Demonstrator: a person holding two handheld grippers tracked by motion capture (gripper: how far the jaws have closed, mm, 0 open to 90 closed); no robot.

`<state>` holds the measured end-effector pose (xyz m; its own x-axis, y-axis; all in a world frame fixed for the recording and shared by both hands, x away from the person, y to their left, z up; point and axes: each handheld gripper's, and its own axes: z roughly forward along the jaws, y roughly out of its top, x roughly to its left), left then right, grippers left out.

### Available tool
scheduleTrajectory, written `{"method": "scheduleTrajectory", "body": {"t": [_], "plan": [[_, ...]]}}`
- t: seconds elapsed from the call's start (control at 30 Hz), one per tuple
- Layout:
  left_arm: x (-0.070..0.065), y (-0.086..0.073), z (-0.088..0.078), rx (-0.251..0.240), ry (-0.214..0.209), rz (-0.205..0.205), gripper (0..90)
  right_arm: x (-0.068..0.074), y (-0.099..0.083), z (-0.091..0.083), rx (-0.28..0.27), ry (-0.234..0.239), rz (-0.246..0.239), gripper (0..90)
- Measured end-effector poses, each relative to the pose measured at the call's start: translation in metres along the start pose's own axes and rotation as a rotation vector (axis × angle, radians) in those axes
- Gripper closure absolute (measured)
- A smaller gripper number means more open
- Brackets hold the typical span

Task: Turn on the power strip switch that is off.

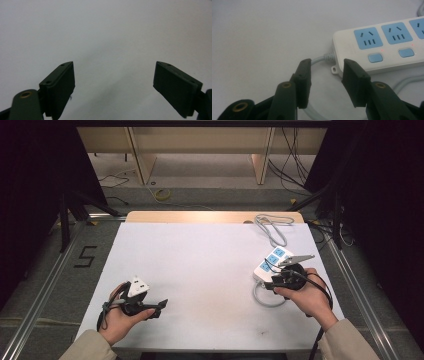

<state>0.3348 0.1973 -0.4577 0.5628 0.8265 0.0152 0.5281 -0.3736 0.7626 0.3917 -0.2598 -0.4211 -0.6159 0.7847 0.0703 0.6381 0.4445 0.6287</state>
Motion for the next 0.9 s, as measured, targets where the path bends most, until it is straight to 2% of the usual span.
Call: {"method": "scheduleTrajectory", "body": {"t": [0.47, 0.53, 0.8, 0.9], "plan": [[-0.001, -0.001, 0.002, 0.018, -0.008, 0.004, 16.8, 0.004, -0.021, -0.005, -0.088, 0.031, -0.01, 47.3], [0.0, -0.001, 0.001, 0.022, -0.011, 0.007, 16.7, 0.006, -0.026, -0.005, -0.111, 0.04, -0.034, 43.7], [-0.001, -0.002, 0.002, 0.026, -0.016, 0.01, 16.7, 0.012, -0.038, -0.003, -0.138, 0.05, -0.059, 37.2], [-0.001, -0.002, 0.002, 0.027, -0.02, 0.01, 16.7, 0.014, -0.043, -0.005, -0.169, 0.055, -0.069, 35.2]]}}
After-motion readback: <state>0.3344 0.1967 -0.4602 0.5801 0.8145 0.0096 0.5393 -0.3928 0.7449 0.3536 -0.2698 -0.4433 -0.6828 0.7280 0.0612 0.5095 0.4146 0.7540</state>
